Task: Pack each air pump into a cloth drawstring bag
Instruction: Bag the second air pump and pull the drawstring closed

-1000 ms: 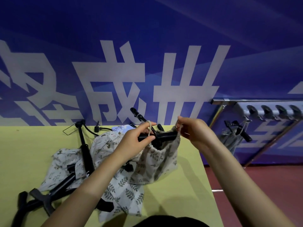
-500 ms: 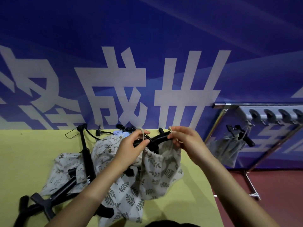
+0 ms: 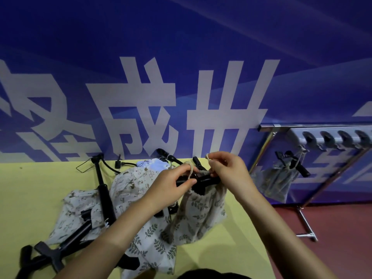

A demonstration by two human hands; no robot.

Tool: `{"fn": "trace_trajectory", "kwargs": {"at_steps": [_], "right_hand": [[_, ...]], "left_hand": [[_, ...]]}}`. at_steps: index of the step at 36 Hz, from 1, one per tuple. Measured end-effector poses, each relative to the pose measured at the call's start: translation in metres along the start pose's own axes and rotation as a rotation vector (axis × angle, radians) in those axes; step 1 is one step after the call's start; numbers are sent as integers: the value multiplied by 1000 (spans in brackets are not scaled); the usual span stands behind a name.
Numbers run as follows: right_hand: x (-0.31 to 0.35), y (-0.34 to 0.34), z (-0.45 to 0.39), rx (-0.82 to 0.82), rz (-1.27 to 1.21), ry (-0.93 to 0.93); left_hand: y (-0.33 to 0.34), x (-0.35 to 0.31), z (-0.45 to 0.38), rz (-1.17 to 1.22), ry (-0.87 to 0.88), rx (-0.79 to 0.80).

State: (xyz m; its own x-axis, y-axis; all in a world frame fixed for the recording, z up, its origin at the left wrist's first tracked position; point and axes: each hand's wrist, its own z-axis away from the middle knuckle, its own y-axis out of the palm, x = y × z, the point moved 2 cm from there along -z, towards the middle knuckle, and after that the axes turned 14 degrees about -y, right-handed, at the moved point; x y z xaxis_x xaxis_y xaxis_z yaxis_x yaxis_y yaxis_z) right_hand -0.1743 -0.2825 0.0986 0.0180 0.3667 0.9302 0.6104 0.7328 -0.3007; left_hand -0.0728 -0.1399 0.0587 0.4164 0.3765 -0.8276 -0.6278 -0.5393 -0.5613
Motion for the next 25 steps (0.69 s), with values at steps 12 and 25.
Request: {"fn": "trace_trajectory", "kwargs": {"at_steps": [12, 25], "right_hand": [[-24, 5, 17, -188, -130, 34], [-22, 3, 40, -219, 559, -355]], "left_hand": [[5, 4, 3, 232, -66, -139], [17, -4, 10, 198, -63, -140]]}}
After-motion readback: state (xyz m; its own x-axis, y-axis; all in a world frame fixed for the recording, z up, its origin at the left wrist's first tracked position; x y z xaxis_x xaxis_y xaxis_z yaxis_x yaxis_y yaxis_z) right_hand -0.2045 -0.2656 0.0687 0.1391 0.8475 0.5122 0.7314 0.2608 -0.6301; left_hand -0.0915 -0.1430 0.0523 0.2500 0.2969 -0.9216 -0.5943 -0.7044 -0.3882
